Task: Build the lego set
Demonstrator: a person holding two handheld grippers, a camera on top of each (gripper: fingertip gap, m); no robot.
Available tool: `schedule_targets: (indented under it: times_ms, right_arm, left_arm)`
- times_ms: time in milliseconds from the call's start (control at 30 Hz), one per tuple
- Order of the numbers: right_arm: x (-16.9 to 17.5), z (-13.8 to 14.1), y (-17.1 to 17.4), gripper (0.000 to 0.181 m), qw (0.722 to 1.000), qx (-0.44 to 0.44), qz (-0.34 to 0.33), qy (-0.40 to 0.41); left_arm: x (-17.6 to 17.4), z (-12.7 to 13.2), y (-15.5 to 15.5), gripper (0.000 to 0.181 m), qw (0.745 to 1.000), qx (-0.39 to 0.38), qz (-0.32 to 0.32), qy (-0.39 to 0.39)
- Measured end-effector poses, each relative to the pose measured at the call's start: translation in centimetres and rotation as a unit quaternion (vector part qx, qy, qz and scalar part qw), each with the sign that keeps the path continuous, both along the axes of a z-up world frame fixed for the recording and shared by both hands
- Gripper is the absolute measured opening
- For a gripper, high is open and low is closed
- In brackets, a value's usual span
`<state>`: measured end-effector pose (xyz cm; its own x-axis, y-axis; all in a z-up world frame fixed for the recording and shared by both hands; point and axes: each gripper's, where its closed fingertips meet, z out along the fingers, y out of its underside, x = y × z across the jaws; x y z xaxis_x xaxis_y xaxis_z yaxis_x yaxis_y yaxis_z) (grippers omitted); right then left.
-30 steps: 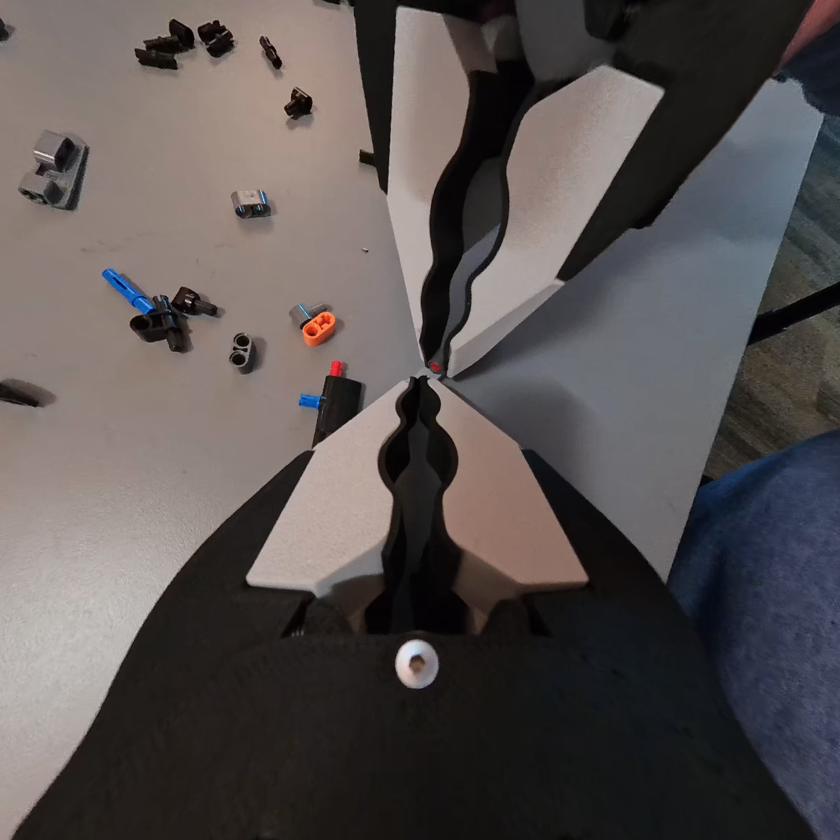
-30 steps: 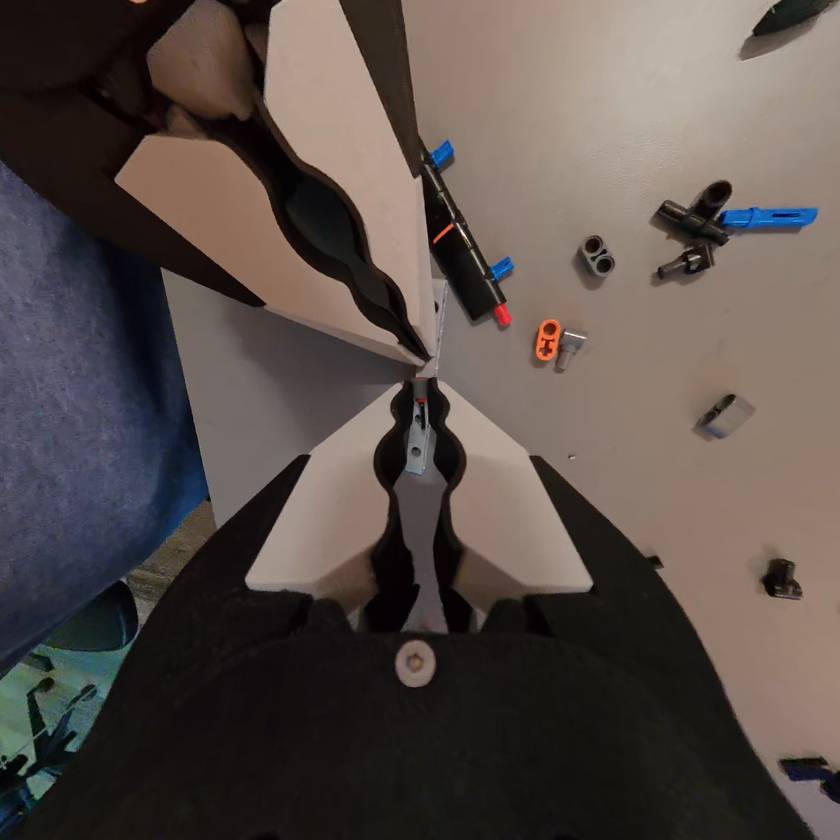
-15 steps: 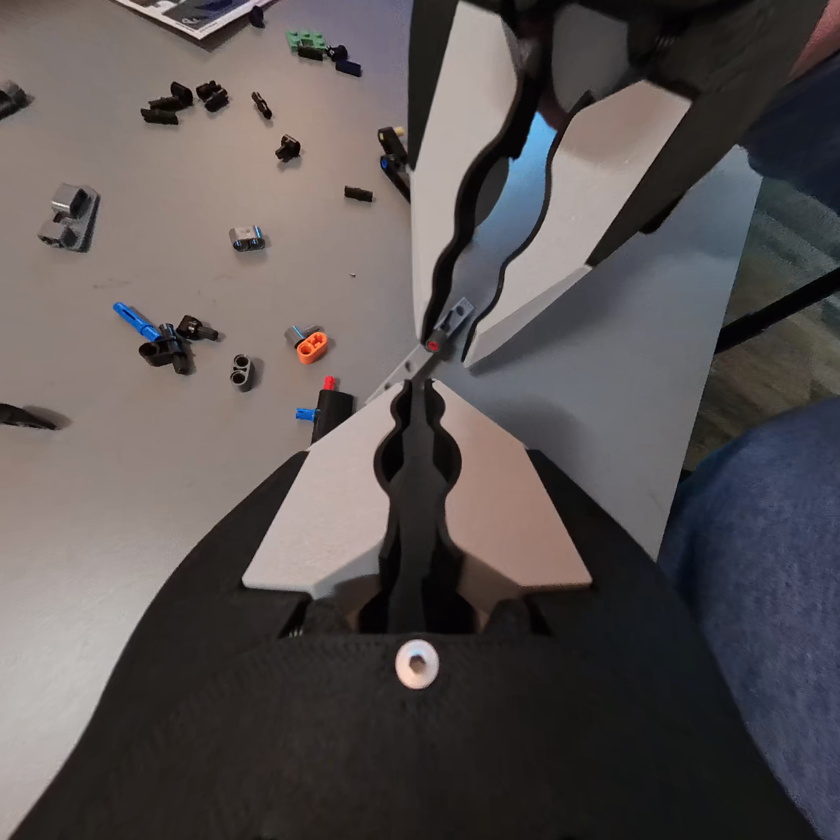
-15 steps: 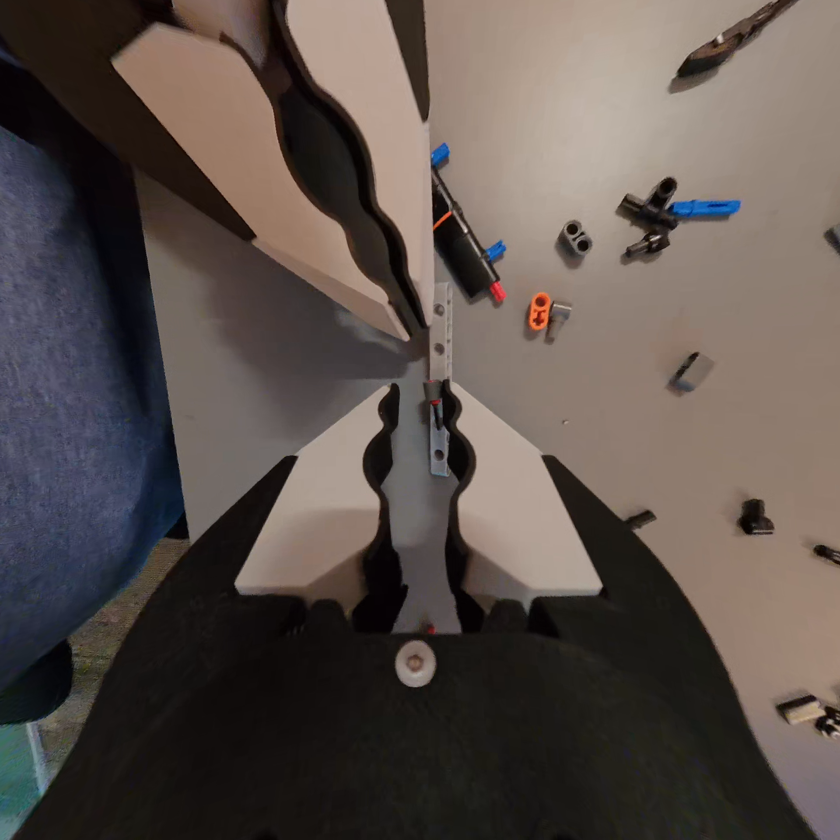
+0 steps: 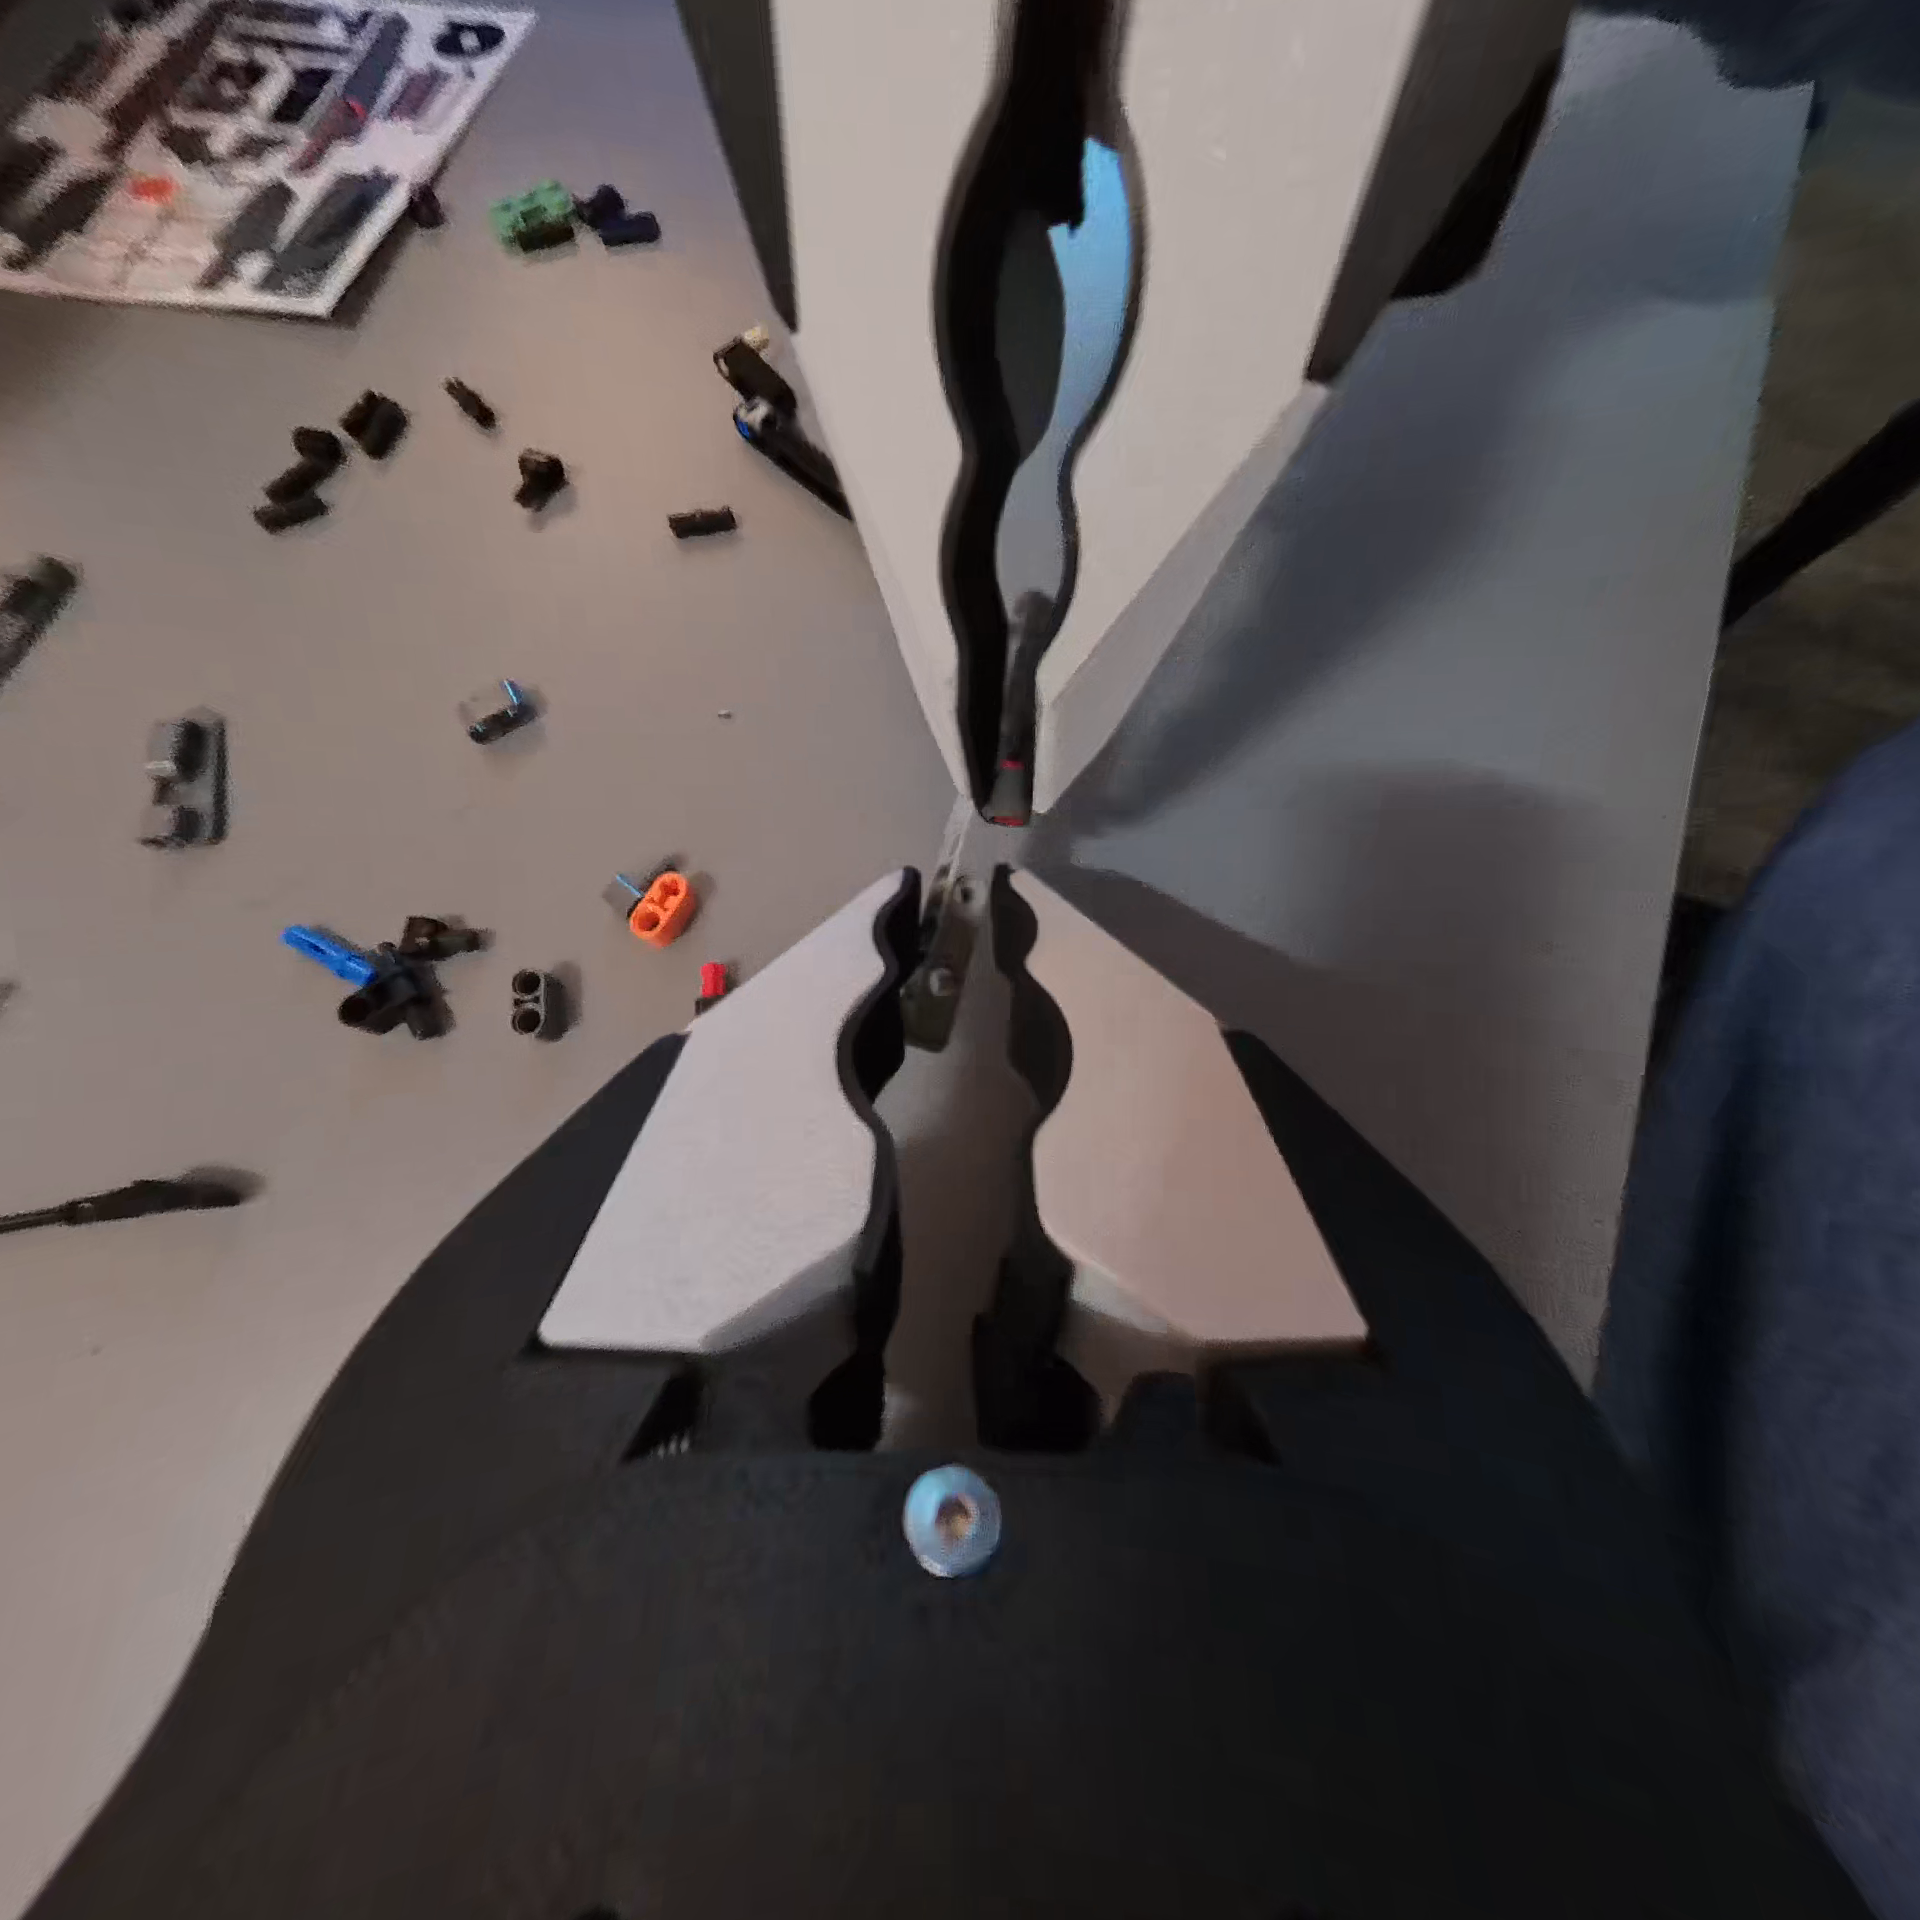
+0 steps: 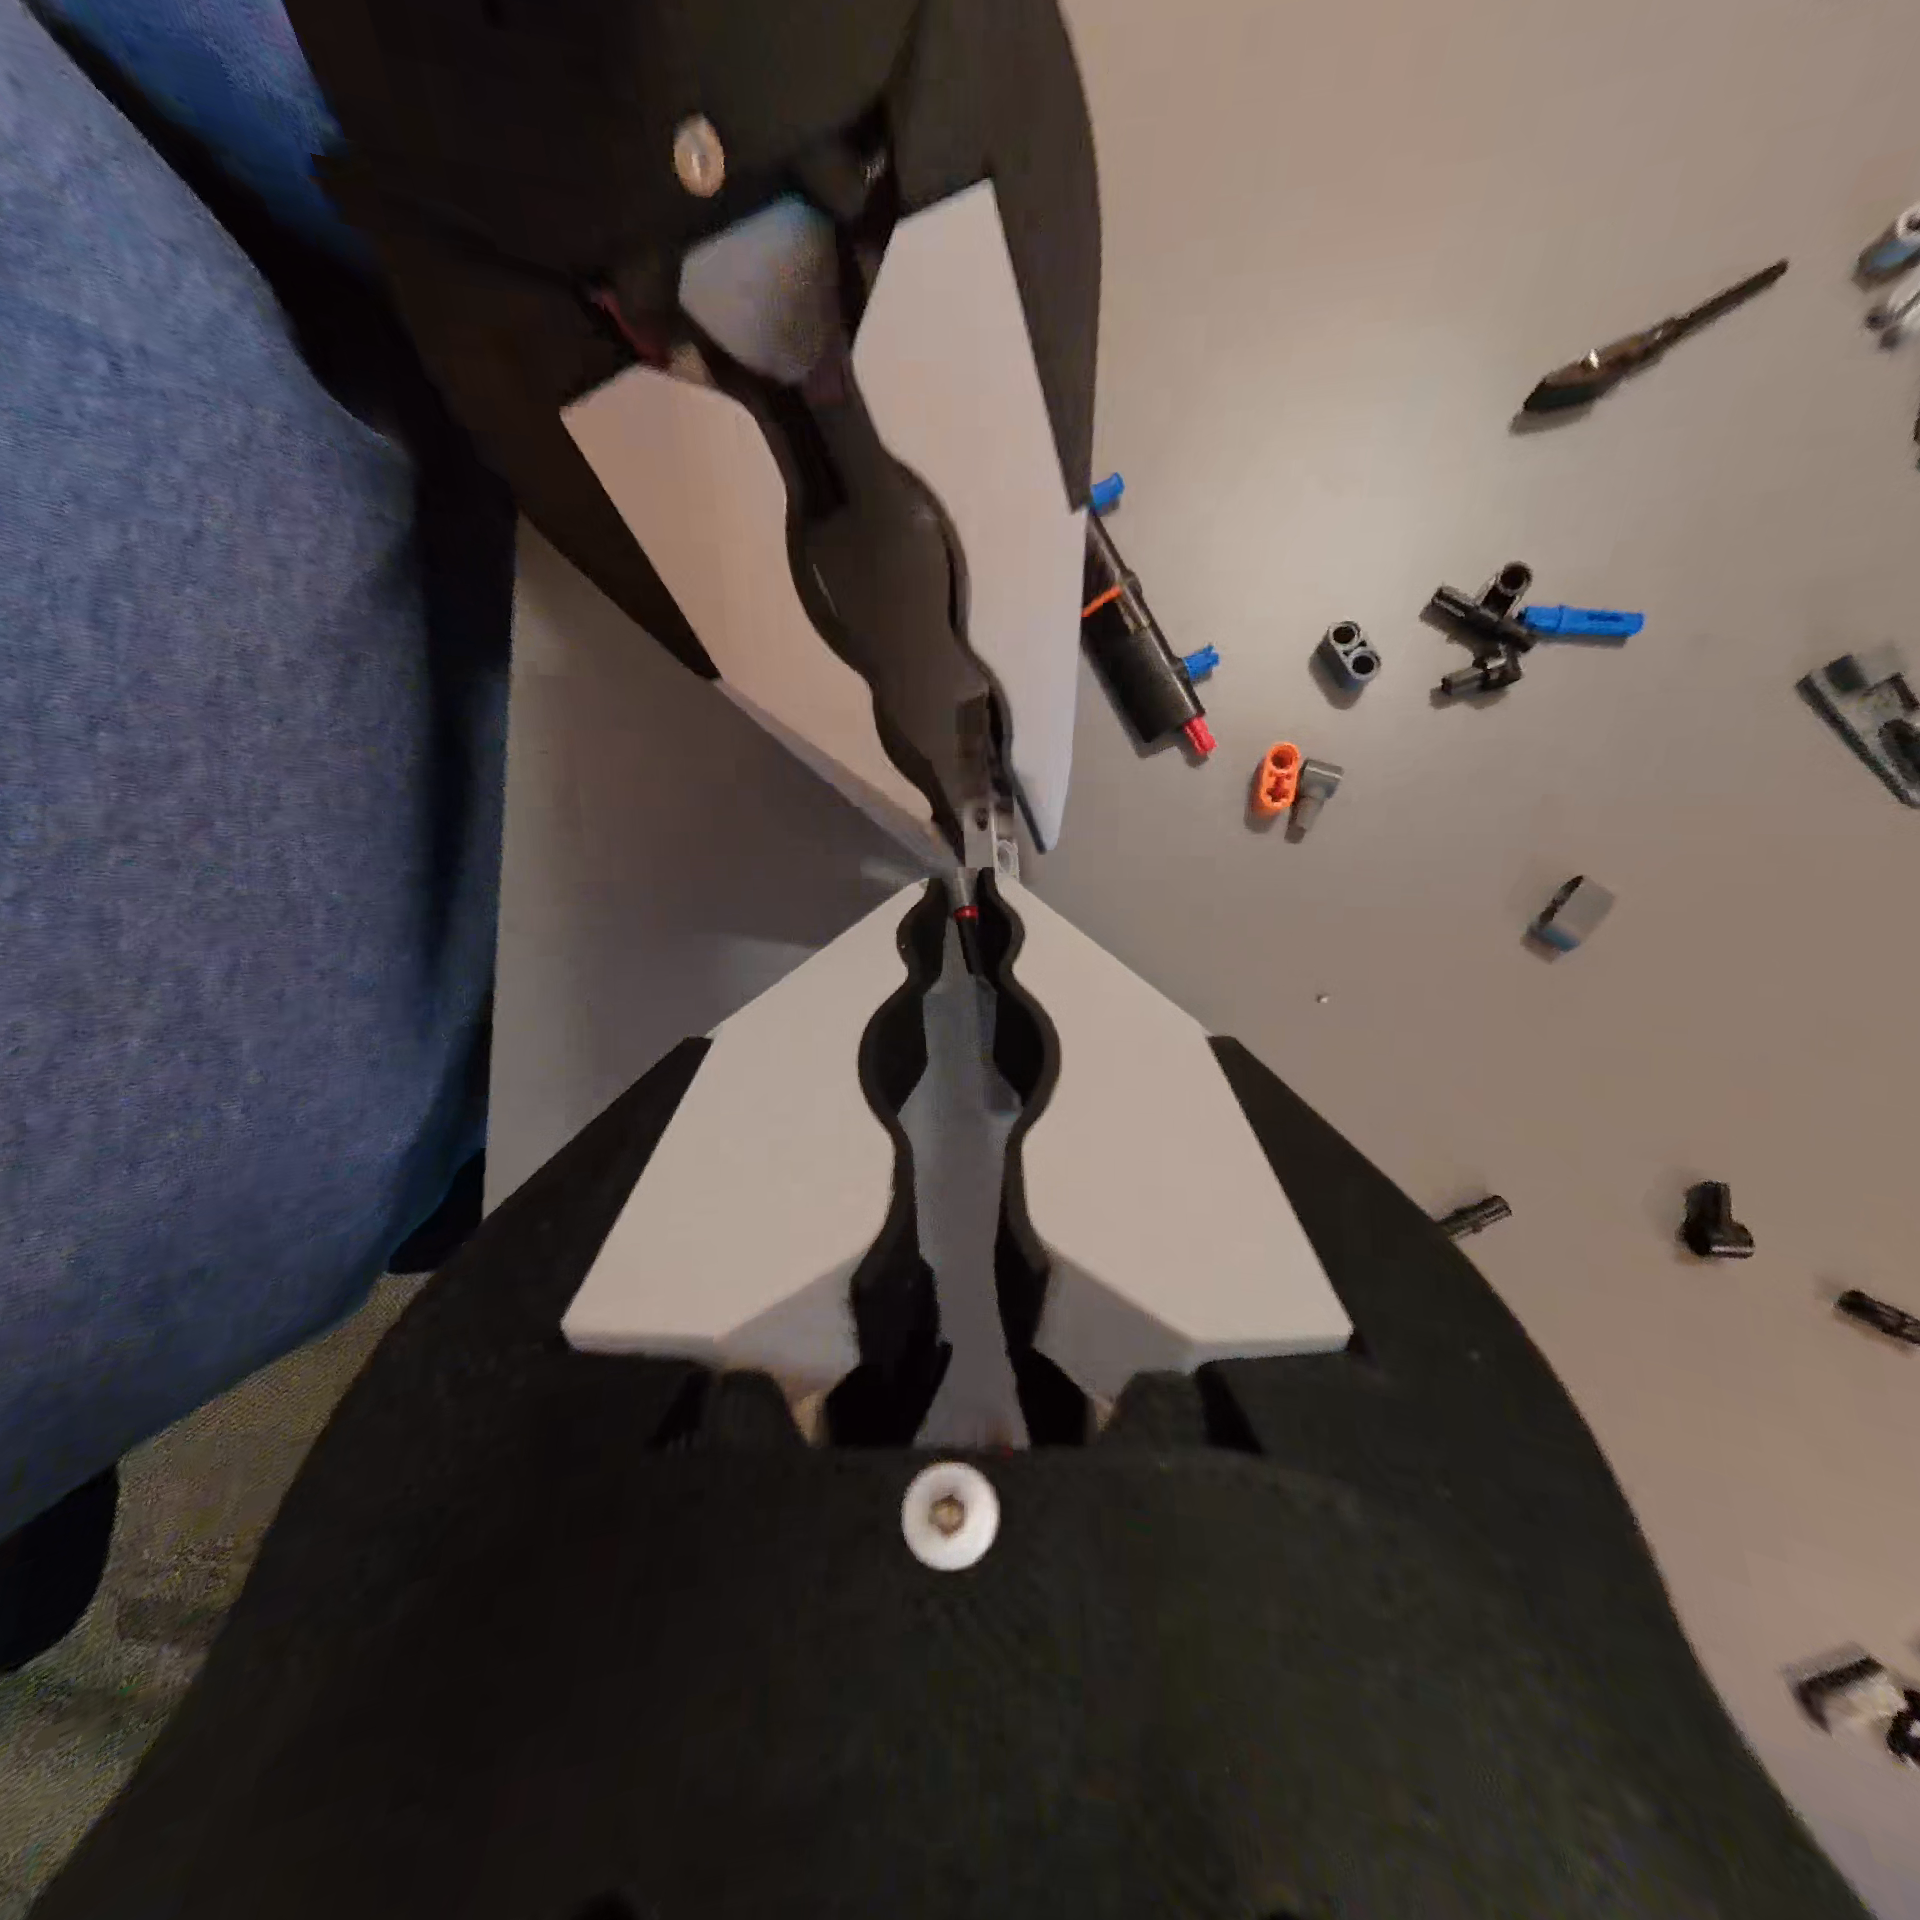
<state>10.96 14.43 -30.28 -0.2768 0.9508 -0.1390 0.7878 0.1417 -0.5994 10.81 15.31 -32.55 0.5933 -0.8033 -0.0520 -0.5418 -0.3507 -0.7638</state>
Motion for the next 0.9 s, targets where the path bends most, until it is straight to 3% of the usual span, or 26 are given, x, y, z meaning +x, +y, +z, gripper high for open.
schedule_targets:
  times_ms: [100,133,267,567,800,900]
  right_arm:
    - [-0.1,0.8,0.6,0.006,1.0,-0.005,-0.019,0.021]
    - [-0.2,1.2,0.9,0.015,0.999,0.005,-0.025,0.029]
    - [0.2,2.5,1.6,0.025,0.995,0.087,-0.023,0.053]
    - [-0.4,2.6,1.3,0.001,0.971,0.229,0.013,0.071]
    - [-0.2,2.9,2.1,0.0,0.955,0.283,-0.045,0.068]
    - [0.0,2.6,2.2,0.0,0.961,0.258,-0.074,0.066]
  left_arm:
    - [0.0,0.6,0.0,0.008,1.0,0.014,-0.002,-0.002]
    - [-0.3,0.8,0.2,0.008,1.0,0.015,0.007,-0.001]
    - [-0.6,1.3,0.1,0.008,1.0,-0.001,0.016,-0.018]
    - [-0.6,2.2,0.0,0.008,0.999,0.013,0.028,0.006]
    - [-0.6,3.0,0.7,0.007,0.997,0.02,0.07,-0.017]
    - [-0.6,2.7,0.9,0.007,0.997,0.023,0.08,-0.006]
